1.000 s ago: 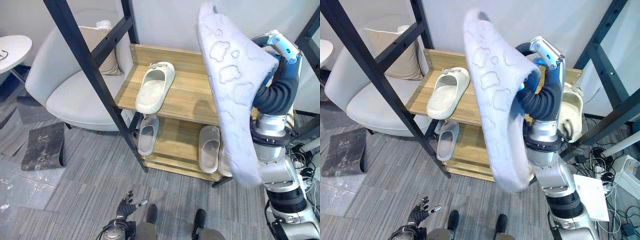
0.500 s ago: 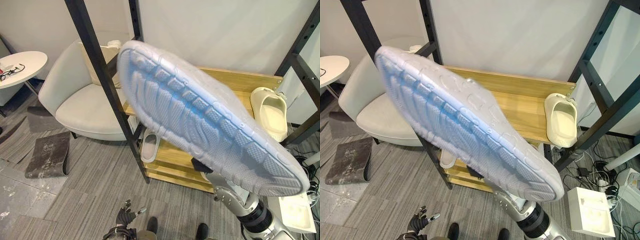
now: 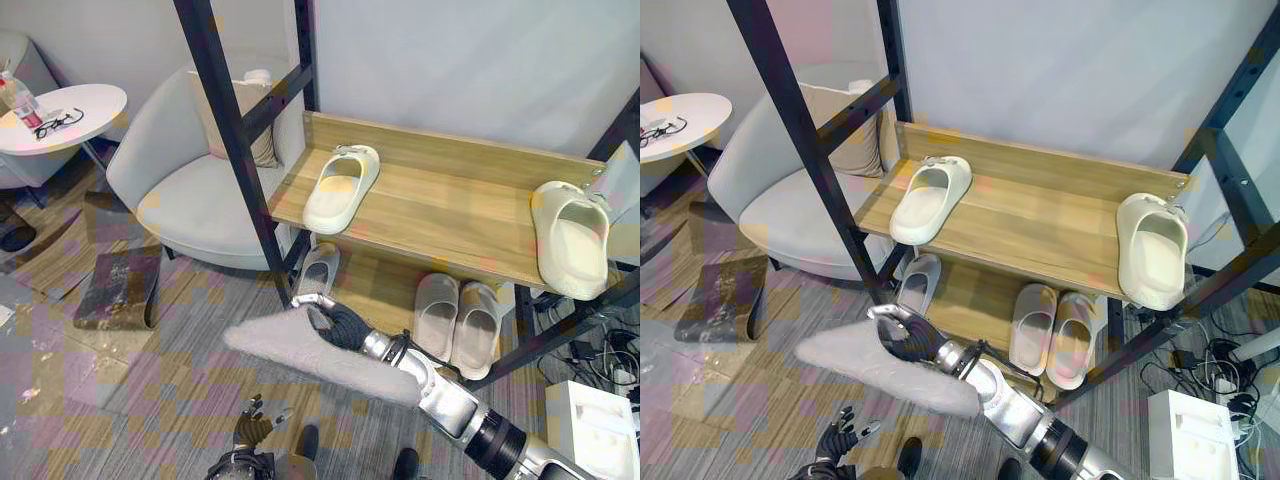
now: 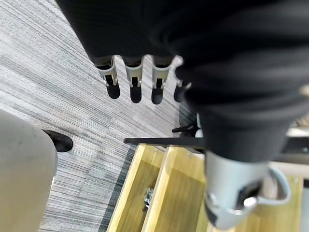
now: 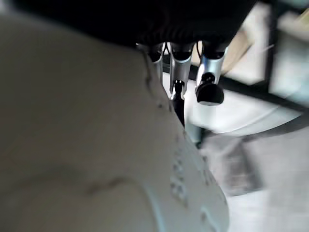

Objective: Arrange the slippers neatly on the shoe rack.

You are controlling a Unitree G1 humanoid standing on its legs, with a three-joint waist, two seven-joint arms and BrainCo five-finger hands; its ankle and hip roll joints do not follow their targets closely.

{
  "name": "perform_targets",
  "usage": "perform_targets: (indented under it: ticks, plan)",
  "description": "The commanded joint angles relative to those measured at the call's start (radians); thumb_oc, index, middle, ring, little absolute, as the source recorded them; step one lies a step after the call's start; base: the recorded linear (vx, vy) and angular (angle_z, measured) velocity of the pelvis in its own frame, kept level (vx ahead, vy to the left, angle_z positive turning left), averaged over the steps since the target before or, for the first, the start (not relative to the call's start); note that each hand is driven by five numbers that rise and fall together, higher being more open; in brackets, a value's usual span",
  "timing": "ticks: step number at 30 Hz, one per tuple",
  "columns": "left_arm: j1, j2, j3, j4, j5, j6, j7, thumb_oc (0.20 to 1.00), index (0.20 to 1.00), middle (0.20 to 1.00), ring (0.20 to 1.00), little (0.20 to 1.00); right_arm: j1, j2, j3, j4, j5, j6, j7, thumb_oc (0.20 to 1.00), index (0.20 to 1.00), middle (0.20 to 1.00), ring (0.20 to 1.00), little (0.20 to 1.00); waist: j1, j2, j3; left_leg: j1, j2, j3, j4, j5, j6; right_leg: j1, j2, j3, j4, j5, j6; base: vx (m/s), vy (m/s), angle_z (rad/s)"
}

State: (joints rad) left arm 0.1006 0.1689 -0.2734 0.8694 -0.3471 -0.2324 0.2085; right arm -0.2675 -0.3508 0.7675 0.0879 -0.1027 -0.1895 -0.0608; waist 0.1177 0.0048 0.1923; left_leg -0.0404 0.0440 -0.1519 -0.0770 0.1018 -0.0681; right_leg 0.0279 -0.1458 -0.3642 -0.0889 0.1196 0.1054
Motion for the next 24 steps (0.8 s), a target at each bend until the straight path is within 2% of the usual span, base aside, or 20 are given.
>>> perform_targets:
  ticks: [1, 2, 4, 6, 10, 11, 12, 13, 16, 18, 20, 21, 22, 24]
  plan:
    - [-0.052, 0.008, -0.034, 0.048, -0.072, -0.052, -0.043, 1.0, 1.0, 1.0, 1.0, 1.0, -0.115, 0.016, -0.068, 0.031, -0.218, -0.029, -0.165, 0.2, 0.2, 0.2, 0.2, 0.2, 0.044, -0.032, 0.087, 0.009, -0.02, -0.021, 0.058, -0.097, 0.006, 0.055, -0.038, -0.009, 0.014, -0.104, 0.039, -0.05, 0.004, 0.06]
    - [-0.053, 0.008, -0.05, 0.109, 0.017, -0.048, -0.002, 1.0, 1.0, 1.0, 1.0, 1.0, -0.137, 0.026, -0.086, 0.087, -0.27, -0.035, -0.203, 0.2, 0.2, 0.2, 0.2, 0.2, 0.055, -0.027, 0.101, 0.002, -0.021, -0.027, 0.064, -0.098, 0.003, 0.051, -0.037, -0.013, 0.02, -0.109, 0.039, -0.11, 0.006, 0.1]
    - [-0.097, 0.009, -0.079, 0.059, -0.02, -0.077, 0.013, 1.0, 1.0, 1.0, 1.0, 1.0, -0.202, -0.016, -0.133, 0.168, -0.423, 0.004, -0.35, 0.2, 0.2, 0.2, 0.2, 0.2, 0.055, -0.021, 0.161, -0.06, -0.037, -0.04, 0.104, -0.092, 0.007, -0.003, -0.052, -0.019, 0.059, -0.103, 0.039, -0.2, 0.008, 0.27]
    - [-0.105, 0.014, -0.086, 0.048, -0.028, -0.081, 0.009, 1.0, 1.0, 1.0, 1.0, 1.0, -0.216, -0.016, -0.14, 0.195, -0.446, 0.014, -0.364, 0.2, 0.2, 0.2, 0.2, 0.2, 0.057, -0.015, 0.177, -0.085, -0.045, -0.044, 0.131, -0.095, 0.008, -0.025, -0.059, -0.02, 0.082, -0.107, 0.038, -0.16, 0.032, 0.23]
    - [-0.128, 0.058, -0.149, -0.073, -0.097, -0.119, 0.018, 1.0, 1.0, 1.0, 1.0, 1.0, -0.353, -0.016, -0.186, 0.388, -0.469, 0.08, -0.477, 0.2, 0.2, 0.2, 0.2, 0.2, 0.063, 0.018, 0.251, -0.213, -0.061, -0.051, 0.234, -0.109, 0.019, -0.174, -0.102, 0.009, 0.215, -0.118, 0.033, -0.24, 0.093, 0.1]
    - [-0.133, 0.073, -0.167, -0.119, -0.116, -0.12, 0.012, 1.0, 1.0, 1.0, 1.0, 1.0, -0.418, -0.05, -0.21, 0.439, -0.471, 0.107, -0.52, 0.2, 0.2, 0.2, 0.2, 0.2, 0.067, 0.026, 0.254, -0.284, -0.072, -0.053, 0.278, -0.112, 0.021, -0.246, -0.12, 0.025, 0.263, -0.123, 0.032, -0.18, 0.105, 0.02]
    - [-0.134, 0.073, -0.167, -0.119, -0.116, -0.12, 0.012, 1.0, 1.0, 1.0, 1.0, 1.0, -0.419, -0.05, -0.209, 0.44, -0.471, 0.106, -0.52, 0.2, 0.2, 0.2, 0.2, 0.2, 0.067, 0.026, 0.252, -0.288, -0.072, -0.052, 0.28, -0.113, 0.021, -0.25, -0.12, 0.026, 0.266, -0.124, 0.032, -0.17, 0.131, 0.09]
    - [-0.141, 0.088, -0.187, -0.152, -0.124, -0.126, 0.008, 1.0, 1.0, 1.0, 1.0, 1.0, -0.483, -0.087, -0.228, 0.507, -0.474, 0.13, -0.565, 0.2, 0.2, 0.2, 0.2, 0.2, 0.072, 0.035, 0.249, -0.342, -0.087, -0.053, 0.32, -0.12, 0.024, -0.3, -0.134, 0.034, 0.307, -0.135, 0.031, -0.08, 0.098, 0.08]
    - [-0.157, 0.093, -0.201, -0.166, -0.135, -0.128, 0.01, 1.0, 1.0, 1.0, 1.0, 1.0, -0.551, -0.118, -0.222, 0.591, -0.485, 0.154, -0.604, 0.2, 0.2, 0.2, 0.2, 0.2, 0.078, 0.042, 0.251, -0.392, -0.099, -0.054, 0.365, -0.134, 0.027, -0.353, -0.147, 0.045, 0.361, -0.153, 0.029, -0.05, 0.077, 0.12]
    - [-0.167, 0.116, -0.214, -0.221, -0.155, -0.138, 0.013, 1.0, 1.0, 1.0, 1.0, 1.0, -0.657, -0.168, -0.197, 0.734, -0.493, 0.19, -0.648, 0.2, 0.2, 0.2, 0.2, 0.2, 0.089, 0.056, 0.259, -0.483, -0.119, -0.052, 0.453, -0.159, 0.029, -0.443, -0.168, 0.064, 0.461, -0.186, 0.025, -0.07, 0.122, 0.19]
    - [-0.17, 0.116, -0.213, -0.21, -0.154, -0.132, 0.01, 1.0, 1.0, 1.0, 1.0, 1.0, -0.685, -0.18, -0.197, 0.762, -0.483, 0.192, -0.652, 0.2, 0.2, 0.2, 0.2, 0.2, 0.094, 0.056, 0.254, -0.505, -0.122, -0.052, 0.474, -0.165, 0.03, -0.467, -0.172, 0.068, 0.487, -0.195, 0.023, -0.02, 0.079, 0.13]
    - [-0.17, 0.121, -0.223, -0.22, -0.165, -0.137, 0.007, 1.0, 1.0, 1.0, 1.0, 1.0, -0.73, -0.193, -0.175, 0.842, -0.482, 0.201, -0.674, 0.2, 0.2, 0.2, 0.2, 0.2, 0.101, 0.059, 0.25, -0.541, -0.131, -0.052, 0.504, -0.173, 0.031, -0.503, -0.177, 0.077, 0.524, -0.206, 0.021, 0.07, 0.056, 0.12]
    - [-0.17, 0.124, -0.227, -0.229, -0.172, -0.137, 0.008, 1.0, 1.0, 1.0, 1.0, 1.0, -0.753, -0.203, -0.159, 0.882, -0.481, 0.21, -0.683, 0.2, 0.2, 0.2, 0.2, 0.2, 0.106, 0.061, 0.252, -0.544, -0.13, -0.052, 0.529, -0.209, 0.03, -0.51, -0.177, 0.087, 0.554, -0.238, 0.028, 0.07, 0.033, 0.11]
    - [-0.171, 0.131, -0.234, -0.241, -0.179, -0.14, 0.005, 1.0, 1.0, 1.0, 1.0, 1.0, -0.789, -0.219, -0.141, 0.928, -0.479, 0.216, -0.692, 0.2, 0.2, 0.2, 0.2, 0.2, 0.111, 0.064, 0.257, -0.569, -0.135, -0.049, 0.55, -0.215, 0.032, -0.537, -0.182, 0.092, 0.582, -0.245, 0.028, 0.02, 0.026, 0.07]
